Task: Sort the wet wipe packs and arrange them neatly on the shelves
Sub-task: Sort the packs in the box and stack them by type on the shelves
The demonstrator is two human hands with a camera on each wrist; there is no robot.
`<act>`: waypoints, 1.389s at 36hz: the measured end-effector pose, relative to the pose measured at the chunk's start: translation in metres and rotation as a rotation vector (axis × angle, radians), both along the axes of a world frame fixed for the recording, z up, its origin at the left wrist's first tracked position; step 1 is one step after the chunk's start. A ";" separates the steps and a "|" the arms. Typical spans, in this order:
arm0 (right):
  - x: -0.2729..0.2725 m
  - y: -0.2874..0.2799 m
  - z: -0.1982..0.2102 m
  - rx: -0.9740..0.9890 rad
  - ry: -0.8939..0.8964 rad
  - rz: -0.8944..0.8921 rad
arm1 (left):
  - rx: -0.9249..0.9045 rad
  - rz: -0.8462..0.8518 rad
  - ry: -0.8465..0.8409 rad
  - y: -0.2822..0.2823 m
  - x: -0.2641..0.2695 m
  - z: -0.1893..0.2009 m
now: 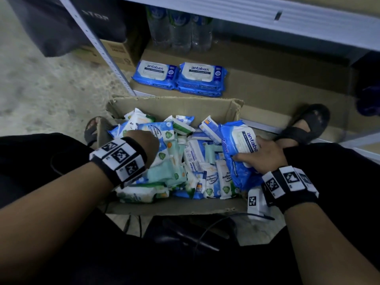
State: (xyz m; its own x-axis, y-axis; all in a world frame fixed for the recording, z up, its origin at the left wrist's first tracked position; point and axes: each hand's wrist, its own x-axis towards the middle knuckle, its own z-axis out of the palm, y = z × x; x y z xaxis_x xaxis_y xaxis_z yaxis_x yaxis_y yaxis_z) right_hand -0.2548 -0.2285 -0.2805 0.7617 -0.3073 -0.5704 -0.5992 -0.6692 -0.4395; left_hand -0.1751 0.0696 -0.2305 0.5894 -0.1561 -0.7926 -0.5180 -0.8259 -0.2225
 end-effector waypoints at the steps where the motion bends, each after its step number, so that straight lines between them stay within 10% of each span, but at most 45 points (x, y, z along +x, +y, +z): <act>1: 0.000 0.000 -0.001 0.008 0.004 -0.002 | -0.024 -0.011 -0.029 -0.006 -0.001 0.001; 10: -0.002 -0.004 -0.004 0.003 -0.021 -0.001 | -0.657 0.373 0.041 -0.065 -0.002 -0.065; 28: 0.000 -0.005 -0.010 0.053 -0.030 0.003 | -0.439 0.775 0.188 -0.096 0.028 -0.170; 50: 0.002 -0.002 -0.008 0.031 0.013 0.026 | -0.334 0.341 -0.083 -0.100 0.006 -0.129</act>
